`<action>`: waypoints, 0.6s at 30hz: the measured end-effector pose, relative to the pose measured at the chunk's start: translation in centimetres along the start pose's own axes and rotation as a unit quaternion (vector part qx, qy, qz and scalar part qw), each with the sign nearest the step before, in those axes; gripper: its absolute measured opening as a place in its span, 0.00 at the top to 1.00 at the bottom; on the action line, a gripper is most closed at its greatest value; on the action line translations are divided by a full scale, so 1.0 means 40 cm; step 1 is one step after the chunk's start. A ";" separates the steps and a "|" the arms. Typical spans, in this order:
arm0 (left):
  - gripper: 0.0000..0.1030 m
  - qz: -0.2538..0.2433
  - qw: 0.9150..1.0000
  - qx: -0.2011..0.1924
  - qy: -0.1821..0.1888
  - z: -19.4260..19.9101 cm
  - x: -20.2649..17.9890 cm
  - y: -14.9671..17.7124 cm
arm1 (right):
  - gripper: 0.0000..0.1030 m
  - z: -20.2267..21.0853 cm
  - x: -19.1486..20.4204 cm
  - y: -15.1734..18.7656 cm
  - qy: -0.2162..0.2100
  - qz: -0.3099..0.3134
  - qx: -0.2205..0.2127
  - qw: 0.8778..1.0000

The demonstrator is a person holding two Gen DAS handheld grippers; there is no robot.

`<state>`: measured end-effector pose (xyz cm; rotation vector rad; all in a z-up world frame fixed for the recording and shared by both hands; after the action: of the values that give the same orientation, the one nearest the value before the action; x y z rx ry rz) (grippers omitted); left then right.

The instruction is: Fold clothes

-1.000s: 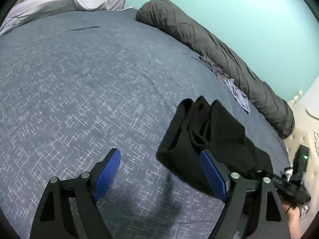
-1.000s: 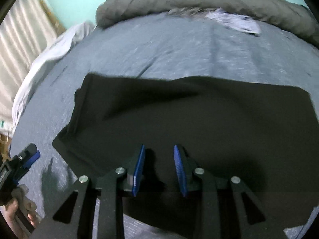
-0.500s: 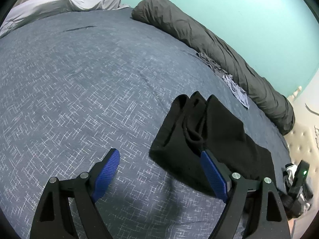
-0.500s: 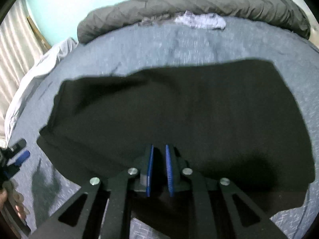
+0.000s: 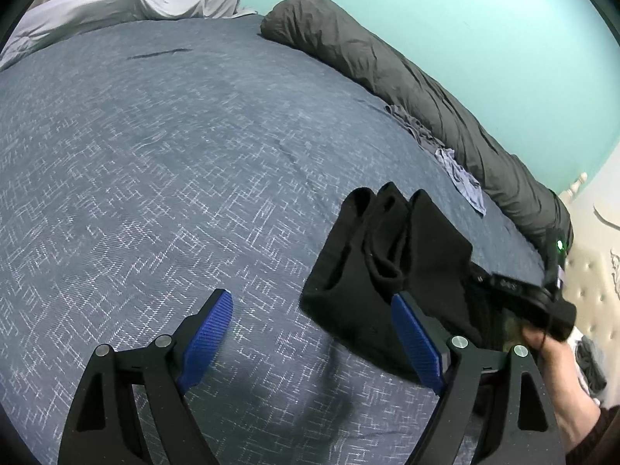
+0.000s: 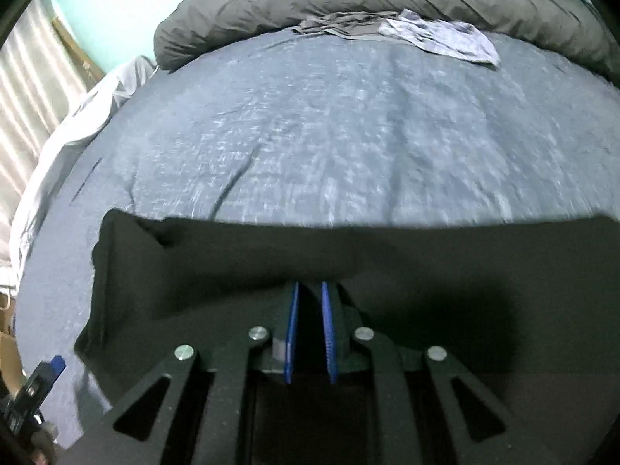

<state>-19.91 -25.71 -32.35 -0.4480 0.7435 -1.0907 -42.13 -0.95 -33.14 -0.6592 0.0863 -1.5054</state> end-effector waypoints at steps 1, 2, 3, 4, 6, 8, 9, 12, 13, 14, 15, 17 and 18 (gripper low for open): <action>0.16 0.000 1.000 0.000 0.000 -0.001 0.002 0.000 | 0.89 -0.011 0.018 -0.008 -0.008 0.008 0.001 1.000; 0.16 0.000 1.000 0.001 0.000 -0.002 0.002 0.000 | 0.89 -0.021 0.036 -0.016 -0.020 0.015 0.004 1.000; 0.16 -0.001 1.000 0.001 0.000 -0.004 0.002 0.000 | 0.89 -0.028 0.056 -0.015 -0.030 0.022 0.008 0.999; 0.16 -0.002 1.000 0.002 0.000 -0.006 0.001 0.000 | 0.89 -0.033 0.076 -0.011 -0.040 0.029 0.013 0.999; 0.15 -0.002 1.000 0.004 0.001 -0.010 -0.001 0.000 | 0.89 -0.043 0.116 -0.003 -0.060 0.044 0.024 0.997; 0.15 -0.001 1.000 0.004 0.003 -0.011 -0.005 -0.001 | 0.89 -0.037 0.153 0.010 -0.081 0.059 0.026 0.995; 0.15 -0.003 1.000 0.003 0.004 -0.010 -0.008 -0.001 | 0.89 -0.029 0.168 0.017 -0.085 0.067 0.022 0.994; 0.15 -0.009 1.000 0.004 0.003 -0.009 -0.014 0.000 | 0.89 0.016 0.181 0.014 -0.094 0.063 -0.010 0.994; 0.15 -0.009 1.000 0.004 0.004 -0.009 -0.014 0.000 | 0.89 0.033 0.172 0.006 -0.094 0.051 -0.023 0.994; 0.15 -0.004 1.000 0.004 0.005 -0.009 -0.012 -0.002 | 0.89 0.047 0.155 -0.003 -0.090 0.036 -0.033 0.995; 0.15 -0.001 1.000 0.003 0.006 -0.009 -0.012 -0.003 | 0.89 0.060 0.136 -0.011 -0.085 0.022 -0.043 0.995; 0.15 0.001 1.000 0.002 0.007 -0.009 -0.016 -0.005 | 0.89 0.052 0.111 -0.011 -0.067 0.015 -0.030 0.997; 0.15 -0.001 1.000 0.002 0.009 -0.009 -0.021 -0.006 | 0.89 0.046 0.105 -0.008 -0.063 0.017 -0.024 0.998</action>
<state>-20.54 -25.02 -32.18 -0.4372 0.7567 -1.0995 -41.18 -4.22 -30.05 -0.7858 0.0384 -1.4294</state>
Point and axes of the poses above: each gripper's, at about its wrist camera, not at the fingertips, and z roughly against the way its jaws point, x to its left, y to its underside, the point moved 6 cm from there along -z, roughly the way its jaws point, and after that the axes turned 12 degrees about -z, right-handed, at the moved point
